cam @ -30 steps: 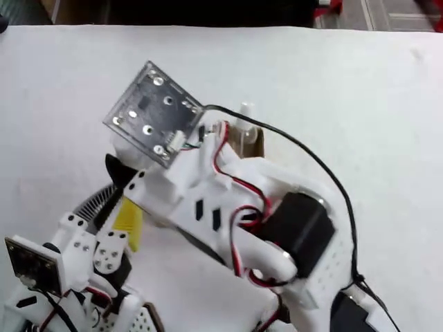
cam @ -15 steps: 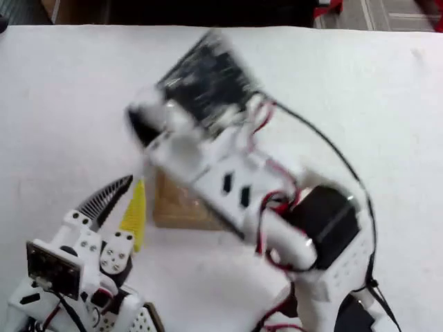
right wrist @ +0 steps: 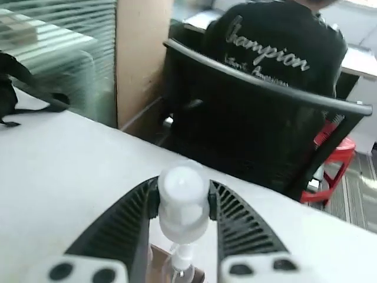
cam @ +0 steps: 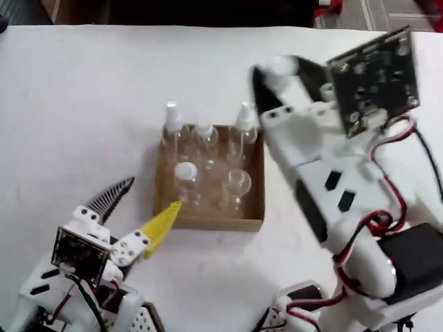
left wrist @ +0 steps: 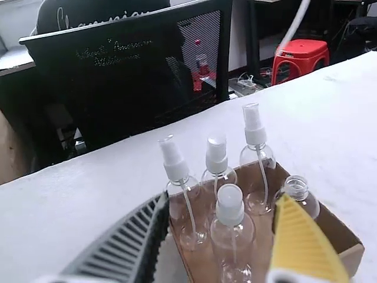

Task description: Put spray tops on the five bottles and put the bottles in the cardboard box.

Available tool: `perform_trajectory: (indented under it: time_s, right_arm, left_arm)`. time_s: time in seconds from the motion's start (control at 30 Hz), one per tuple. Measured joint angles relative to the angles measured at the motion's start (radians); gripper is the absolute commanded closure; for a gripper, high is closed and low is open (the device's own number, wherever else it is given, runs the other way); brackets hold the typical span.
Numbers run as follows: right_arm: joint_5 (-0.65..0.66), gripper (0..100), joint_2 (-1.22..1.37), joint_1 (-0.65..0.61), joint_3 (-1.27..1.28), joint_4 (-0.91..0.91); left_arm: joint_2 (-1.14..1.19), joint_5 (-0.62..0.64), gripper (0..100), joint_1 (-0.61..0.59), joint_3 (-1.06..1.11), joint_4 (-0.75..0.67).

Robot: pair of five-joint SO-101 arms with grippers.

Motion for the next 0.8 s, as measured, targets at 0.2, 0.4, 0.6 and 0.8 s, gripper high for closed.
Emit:
perform_trajectory:
  time_s: [0.2, 0.4, 0.6, 0.8]
  right_arm:
    - [0.012, 98.2, 0.035, 0.002, 0.120, 0.094]
    - [0.012, 98.2, 0.037, -0.029, 0.281, 0.049]
    - [0.012, 98.2, 0.038, -0.034, 0.463, -0.066]
    - [0.012, 98.2, 0.032, -0.043, 0.523, -0.137]
  left_arm:
    - [0.000, 0.006, 76, -0.144, 0.048, -0.092]
    - [0.003, 0.170, 76, -0.396, 0.242, -0.377]
    - [0.005, 0.222, 76, -0.433, 0.273, -0.450]
    - [0.005, 0.222, 76, -0.439, 0.273, -0.456]
